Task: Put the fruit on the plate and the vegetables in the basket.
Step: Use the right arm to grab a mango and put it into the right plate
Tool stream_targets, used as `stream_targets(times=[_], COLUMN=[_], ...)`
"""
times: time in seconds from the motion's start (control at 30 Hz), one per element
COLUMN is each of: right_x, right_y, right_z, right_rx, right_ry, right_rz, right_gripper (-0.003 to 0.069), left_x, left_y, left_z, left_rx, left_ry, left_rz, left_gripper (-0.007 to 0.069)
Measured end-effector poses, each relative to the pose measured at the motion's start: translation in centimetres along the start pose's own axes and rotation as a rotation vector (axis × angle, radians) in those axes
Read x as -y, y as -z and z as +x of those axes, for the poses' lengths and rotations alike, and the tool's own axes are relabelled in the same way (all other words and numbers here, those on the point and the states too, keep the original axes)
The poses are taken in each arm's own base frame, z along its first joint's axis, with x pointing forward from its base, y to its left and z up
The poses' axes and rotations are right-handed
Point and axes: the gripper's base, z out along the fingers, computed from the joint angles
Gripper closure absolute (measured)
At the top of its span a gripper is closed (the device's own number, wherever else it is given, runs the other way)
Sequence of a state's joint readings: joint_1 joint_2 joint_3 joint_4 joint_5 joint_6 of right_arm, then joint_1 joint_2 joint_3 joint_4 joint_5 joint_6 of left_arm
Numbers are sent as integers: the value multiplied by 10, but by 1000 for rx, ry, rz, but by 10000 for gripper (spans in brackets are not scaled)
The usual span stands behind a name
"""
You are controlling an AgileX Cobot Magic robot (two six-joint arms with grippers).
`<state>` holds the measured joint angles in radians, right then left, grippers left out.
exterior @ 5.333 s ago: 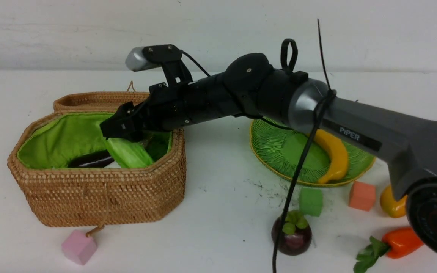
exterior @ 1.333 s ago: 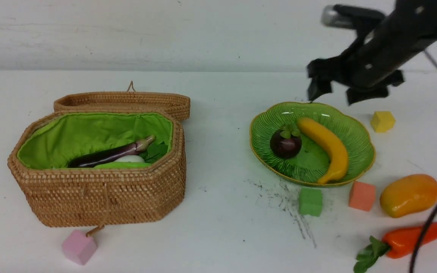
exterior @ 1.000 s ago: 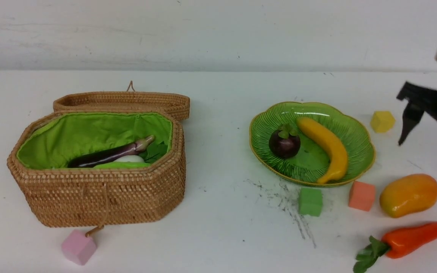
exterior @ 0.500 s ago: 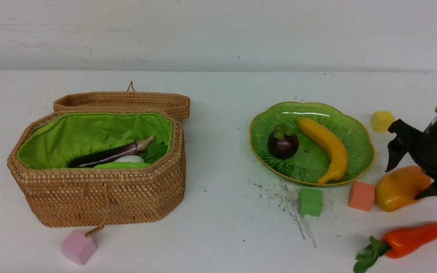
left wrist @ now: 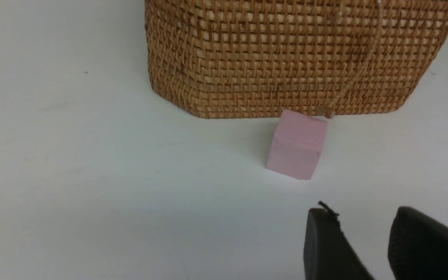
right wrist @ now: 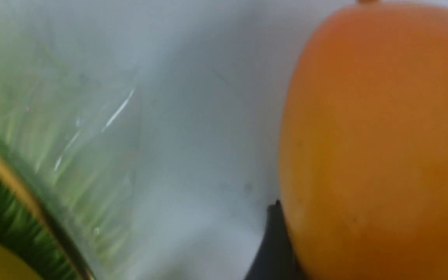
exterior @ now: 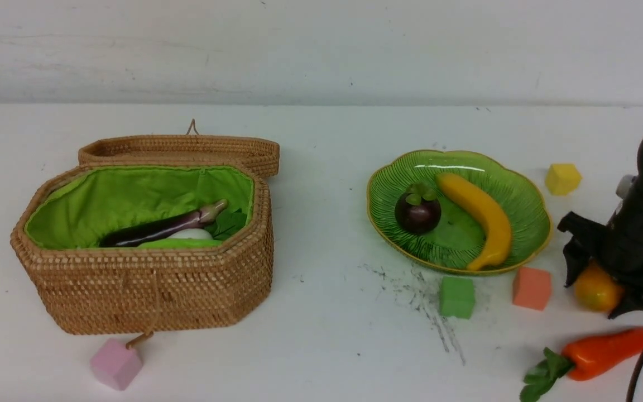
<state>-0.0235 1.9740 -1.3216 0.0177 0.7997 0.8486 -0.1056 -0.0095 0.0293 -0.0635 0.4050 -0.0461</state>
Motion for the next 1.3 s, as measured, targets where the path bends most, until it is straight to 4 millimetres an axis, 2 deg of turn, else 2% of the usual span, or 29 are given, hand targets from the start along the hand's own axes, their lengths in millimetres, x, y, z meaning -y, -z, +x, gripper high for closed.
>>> stream_targets(times=[0.13,0.23,0.27,0.33,0.4,0.43,0.5,0.53,0.6,0.77,0.8,0.83,0.9,1.07,1.2,1.3], right_x=[-1,-5,-5,-14,-19,-28,-44,-45,-60,-79,-80,-82,-84,-85,-84,-80], right_y=[12,49,52,93,103,118,128,127,120,54,51,35,17,12,21,35], right_z=[0,-3,-3,0,2,6,8,8,2,-13,-13,-15,-19,-20,-18,-17], right_rx=[21,123,127,251,286,329,384,385,421,361,358,340,327,323,296,284], right_ry=[65,246,258,450,508,606,732,740,818,911,912,924,938,931,892,893], right_rz=[-21,-121,-126,-269,-311,-375,-455,-458,-497,-440,-437,-416,-393,-387,-393,-372], right_gripper=[141,141,141,141,141,141,141,141,141,141,141,141,141,129,11,-19], left_x=[0,0,0,0,0,0,0,0,0,0,0,0,0,0,0,0], left_y=[0,0,0,0,0,0,0,0,0,0,0,0,0,0,0,0], left_z=[0,0,0,0,0,0,0,0,0,0,0,0,0,0,0,0], left_rx=[0,0,0,0,0,0,0,0,0,0,0,0,0,0,0,0], left_ry=[0,0,0,0,0,0,0,0,0,0,0,0,0,0,0,0], left_rz=[0,0,0,0,0,0,0,0,0,0,0,0,0,0,0,0], left_gripper=[386,386,386,386,386,386,386,386,386,386,386,386,386,386,386,386])
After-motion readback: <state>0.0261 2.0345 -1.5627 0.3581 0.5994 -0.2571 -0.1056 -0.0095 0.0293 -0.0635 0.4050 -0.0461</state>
